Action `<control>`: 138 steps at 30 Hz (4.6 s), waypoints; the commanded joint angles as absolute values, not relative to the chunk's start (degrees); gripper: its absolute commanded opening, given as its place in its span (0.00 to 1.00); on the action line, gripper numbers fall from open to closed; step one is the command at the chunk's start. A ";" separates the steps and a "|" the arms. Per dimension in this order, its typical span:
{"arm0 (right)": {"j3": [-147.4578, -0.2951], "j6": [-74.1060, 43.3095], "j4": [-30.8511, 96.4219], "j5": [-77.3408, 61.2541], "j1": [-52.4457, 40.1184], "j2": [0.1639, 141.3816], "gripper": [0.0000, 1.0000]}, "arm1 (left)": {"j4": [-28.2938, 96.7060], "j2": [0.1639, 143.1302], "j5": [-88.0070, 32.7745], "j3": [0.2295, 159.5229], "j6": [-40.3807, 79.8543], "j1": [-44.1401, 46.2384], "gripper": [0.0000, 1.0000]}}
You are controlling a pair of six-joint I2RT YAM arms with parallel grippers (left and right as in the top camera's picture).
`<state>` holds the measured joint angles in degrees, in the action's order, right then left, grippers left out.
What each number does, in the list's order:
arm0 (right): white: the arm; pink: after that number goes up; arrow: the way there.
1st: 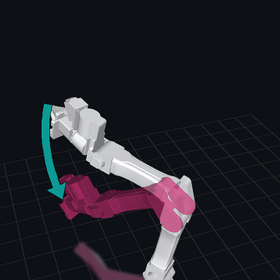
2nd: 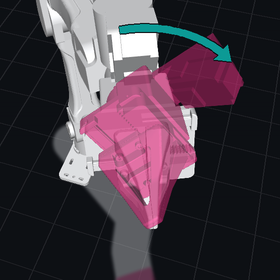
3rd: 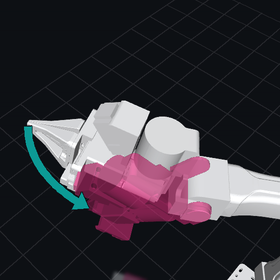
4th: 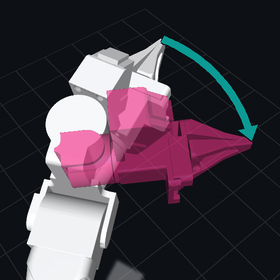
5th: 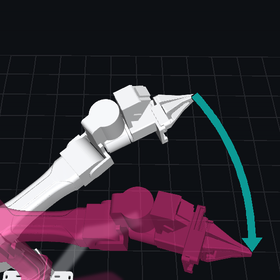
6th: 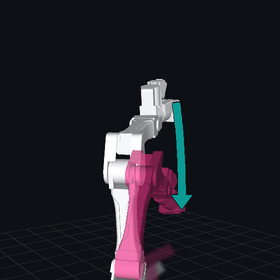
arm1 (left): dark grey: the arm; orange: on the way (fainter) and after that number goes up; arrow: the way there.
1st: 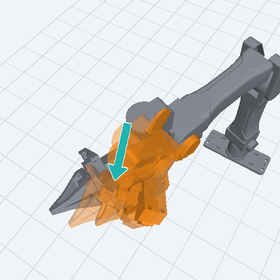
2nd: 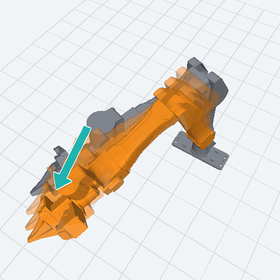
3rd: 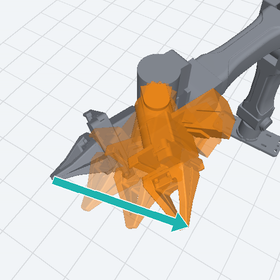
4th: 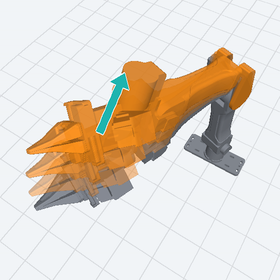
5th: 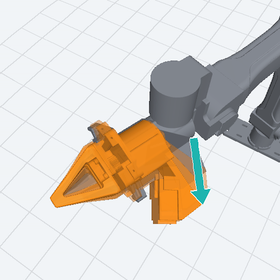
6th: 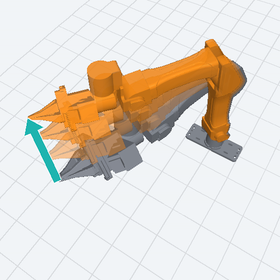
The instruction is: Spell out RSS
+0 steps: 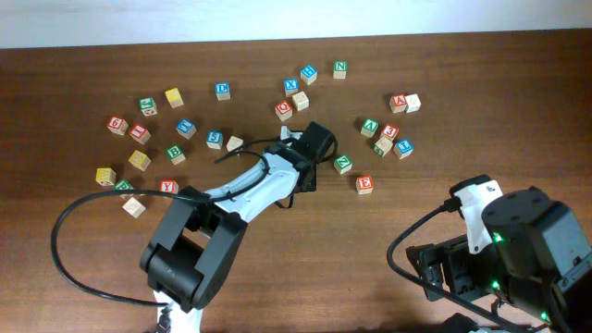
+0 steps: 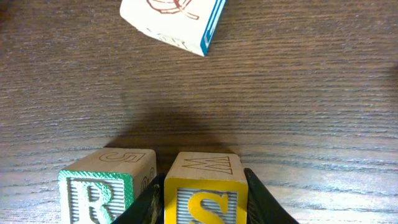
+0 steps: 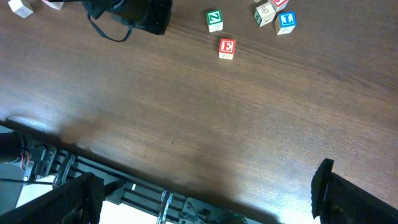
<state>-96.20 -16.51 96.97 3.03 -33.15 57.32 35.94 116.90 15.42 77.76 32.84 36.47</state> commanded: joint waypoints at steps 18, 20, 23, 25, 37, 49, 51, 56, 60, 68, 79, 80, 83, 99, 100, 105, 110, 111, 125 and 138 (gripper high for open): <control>-96.27 -16.99 97.32 3.68 -33.26 57.36 0.98 | 38.02 117.32 14.13 77.28 33.45 36.21 0.28; -96.27 -16.99 97.32 3.68 -33.26 57.36 0.98 | 38.04 117.32 14.09 77.28 33.45 36.21 0.27; -96.27 -16.99 97.32 3.68 -33.26 57.36 0.98 | 38.33 117.32 13.76 77.28 33.45 36.21 0.27; -96.27 -16.99 97.32 3.68 -33.26 57.36 0.98 | 38.57 117.32 12.82 77.28 33.45 36.21 0.36; -96.27 -16.99 97.32 3.68 -33.26 57.36 0.98 | 45.74 117.32 0.97 77.28 33.43 36.21 0.26; -96.27 -16.99 97.32 3.68 -33.26 57.36 0.98 | 49.71 114.50 3.75 77.30 33.19 36.42 0.00; -96.27 -16.99 97.32 3.68 -33.26 57.36 0.98 | 49.84 111.44 5.61 77.30 33.19 36.88 0.00; -96.27 -16.99 97.32 3.68 -33.26 57.36 0.98 | 43.79 103.92 13.26 77.28 27.29 40.29 0.00; -96.27 -16.99 97.32 3.68 -33.26 57.36 0.98 | 40.14 104.55 10.07 76.38 22.48 40.36 0.00; -96.27 -16.99 97.32 3.68 -33.26 57.36 0.98 | 30.81 109.54 7.55 74.61 12.43 40.36 0.00; -96.27 -16.99 97.32 3.68 -33.26 57.36 0.98 | 29.21 114.48 16.34 74.61 10.61 40.36 0.00; -96.27 -16.99 97.32 3.68 -33.26 57.36 0.98 | 29.23 114.48 16.34 74.61 10.61 40.34 0.00; -96.27 -16.99 97.32 3.68 -33.26 57.36 0.98 | 29.52 114.48 16.36 74.61 10.61 40.36 0.00; -96.27 -16.99 97.32 3.68 -33.26 57.36 0.98 | 32.47 114.19 17.43 74.74 10.61 42.70 0.00; -96.27 -16.99 97.32 3.68 -33.26 57.36 0.98 | 32.10 114.13 17.45 74.74 10.59 43.20 0.00; -96.27 -16.99 97.32 3.68 -33.26 57.36 0.98 | 29.52 114.10 19.51 74.74 10.57 43.57 0.00; -96.27 -16.99 97.32 3.68 -33.26 57.36 0.98 | 28.51 114.10 20.93 74.74 10.59 42.30 0.00; -96.27 -16.99 97.32 3.68 -33.26 57.36 0.98 | 28.38 114.10 21.06 74.74 10.59 42.22 0.00; -96.27 -16.99 97.32 3.68 -33.26 57.36 0.98 | 29.41 114.54 23.42 74.72 9.50 42.22 0.00; -96.27 -16.99 97.32 3.68 -33.26 57.36 0.98 | 31.53 114.54 23.83 74.72 9.28 42.22 0.00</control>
<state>-96.18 -16.51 96.97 3.03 -33.15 57.32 31.03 114.08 22.63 74.87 10.04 42.44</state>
